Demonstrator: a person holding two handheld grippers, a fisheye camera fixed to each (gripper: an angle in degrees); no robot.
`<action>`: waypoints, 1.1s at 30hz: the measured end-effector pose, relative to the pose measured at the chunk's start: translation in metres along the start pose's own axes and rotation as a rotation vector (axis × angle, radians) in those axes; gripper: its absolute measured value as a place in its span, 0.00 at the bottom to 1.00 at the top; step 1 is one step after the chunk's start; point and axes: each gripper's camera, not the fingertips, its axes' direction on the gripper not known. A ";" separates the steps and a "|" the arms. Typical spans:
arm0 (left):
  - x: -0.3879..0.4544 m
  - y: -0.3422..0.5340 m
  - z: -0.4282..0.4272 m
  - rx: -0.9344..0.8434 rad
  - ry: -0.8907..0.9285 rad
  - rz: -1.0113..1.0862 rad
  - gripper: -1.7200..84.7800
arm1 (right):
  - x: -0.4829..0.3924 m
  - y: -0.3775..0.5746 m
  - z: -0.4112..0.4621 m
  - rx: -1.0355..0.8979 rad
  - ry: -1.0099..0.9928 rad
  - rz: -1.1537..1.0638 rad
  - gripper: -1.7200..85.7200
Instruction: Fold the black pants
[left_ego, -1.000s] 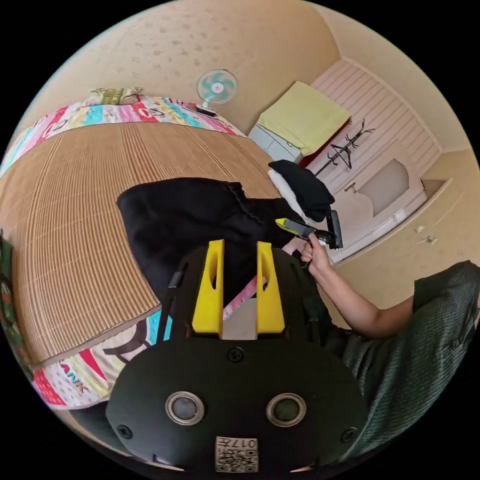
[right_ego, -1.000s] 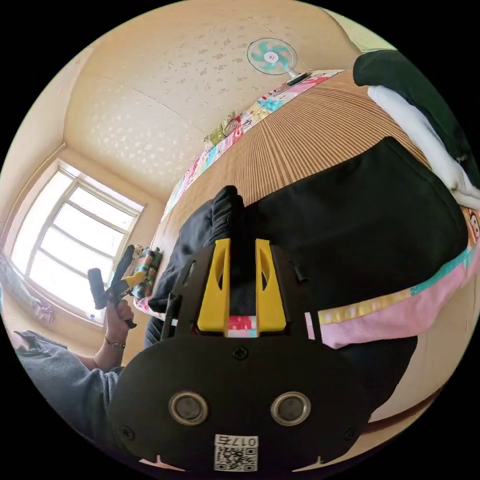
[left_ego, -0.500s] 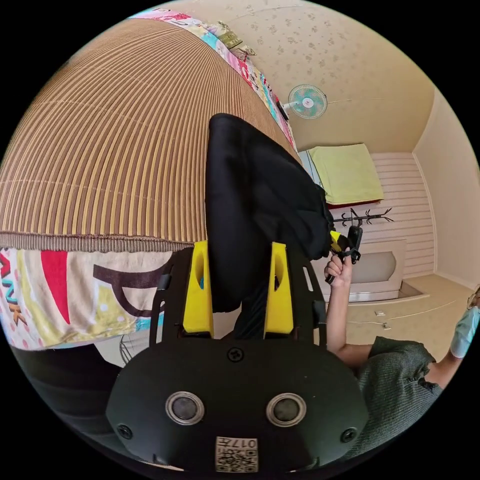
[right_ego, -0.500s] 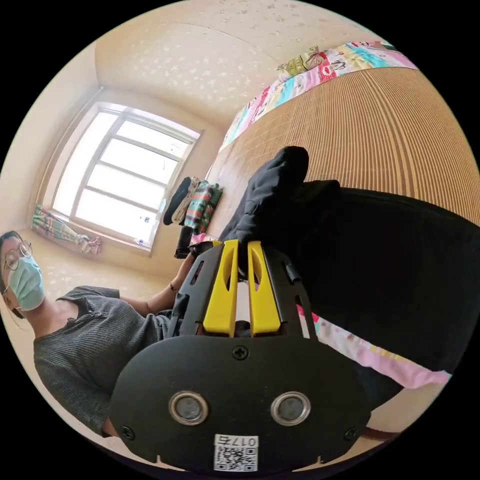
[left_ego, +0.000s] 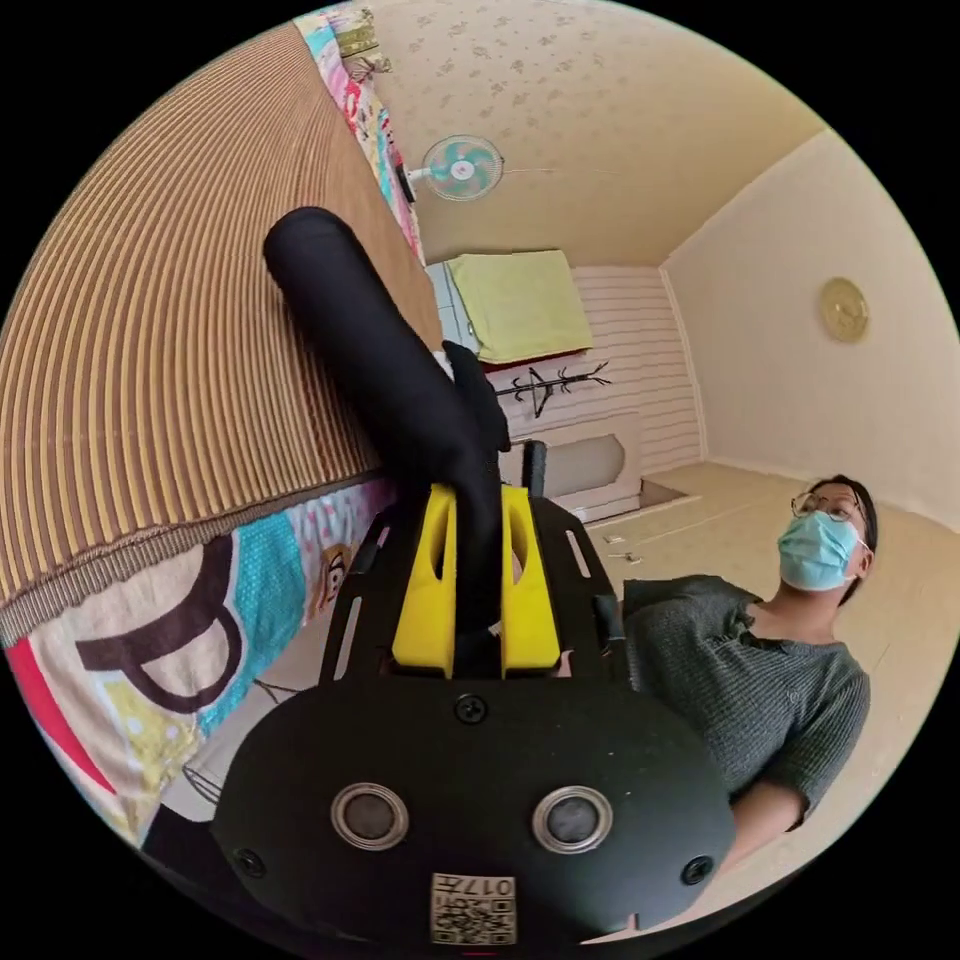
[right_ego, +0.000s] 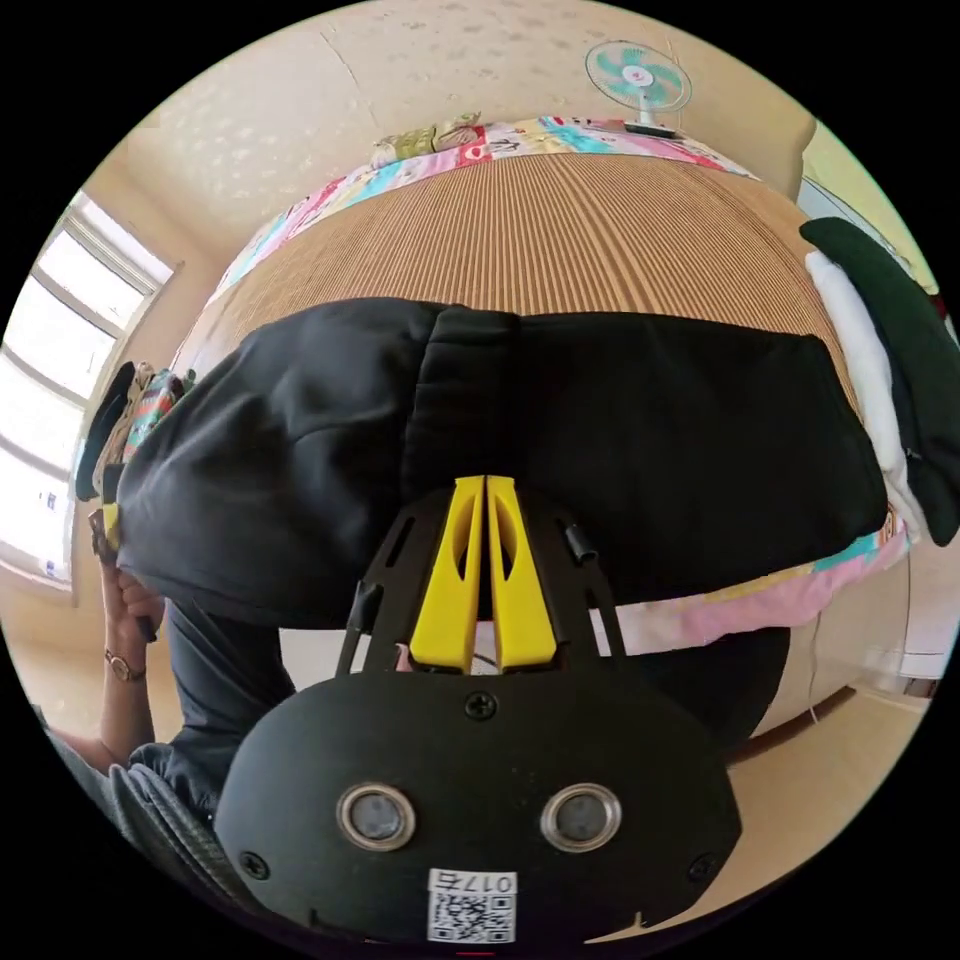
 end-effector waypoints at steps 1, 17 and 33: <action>0.023 -0.001 -0.010 0.040 0.000 0.049 0.10 | -0.013 0.005 0.003 0.033 -0.035 -0.020 0.02; 0.125 -0.107 0.165 -0.345 -0.372 0.316 0.14 | 0.002 0.008 0.065 -0.125 -0.555 -0.029 0.03; 0.005 0.017 -0.029 -0.028 -0.468 -0.388 0.23 | 0.156 0.005 0.077 -0.141 -1.107 0.200 0.17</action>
